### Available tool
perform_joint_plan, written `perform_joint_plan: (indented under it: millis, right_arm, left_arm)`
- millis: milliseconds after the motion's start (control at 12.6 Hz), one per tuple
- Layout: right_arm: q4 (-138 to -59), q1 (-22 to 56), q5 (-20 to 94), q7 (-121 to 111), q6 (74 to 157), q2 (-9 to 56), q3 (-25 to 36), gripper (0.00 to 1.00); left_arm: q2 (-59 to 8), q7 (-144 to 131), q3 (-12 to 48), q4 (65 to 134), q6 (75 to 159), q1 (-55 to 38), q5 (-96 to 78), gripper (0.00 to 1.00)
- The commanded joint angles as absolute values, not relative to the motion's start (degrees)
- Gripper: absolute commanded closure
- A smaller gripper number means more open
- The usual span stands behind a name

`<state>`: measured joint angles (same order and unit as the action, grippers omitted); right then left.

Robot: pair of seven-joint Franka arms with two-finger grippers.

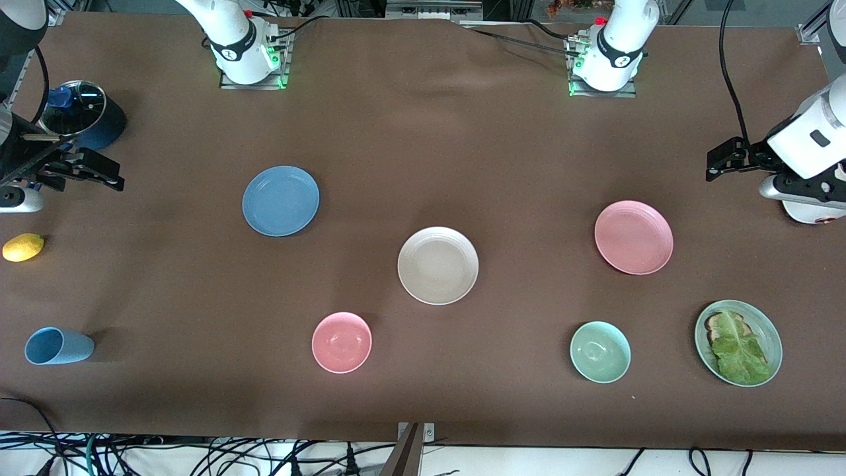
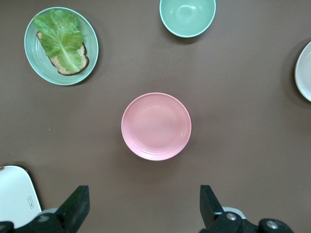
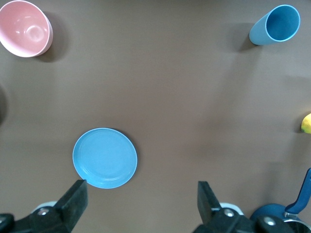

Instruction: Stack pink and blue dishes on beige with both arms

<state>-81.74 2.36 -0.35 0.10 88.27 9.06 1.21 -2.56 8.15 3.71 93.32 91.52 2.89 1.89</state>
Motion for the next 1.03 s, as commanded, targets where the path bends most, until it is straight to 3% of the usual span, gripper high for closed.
perform_joint_plan:
  millis: [0,953]
  right_arm:
    - [-84.3,2.1,-0.5,2.4,89.3,6.6,0.6,0.0]
    - [-83.4,2.2,-0.4,3.5,90.2,7.0,0.7,0.0]
  left_arm:
    - [-2.0,8.1,3.9,93.6,91.9,3.1,1.2,0.0]
    - [-2.0,7.9,3.9,93.6,91.8,3.1,1.2,0.0]
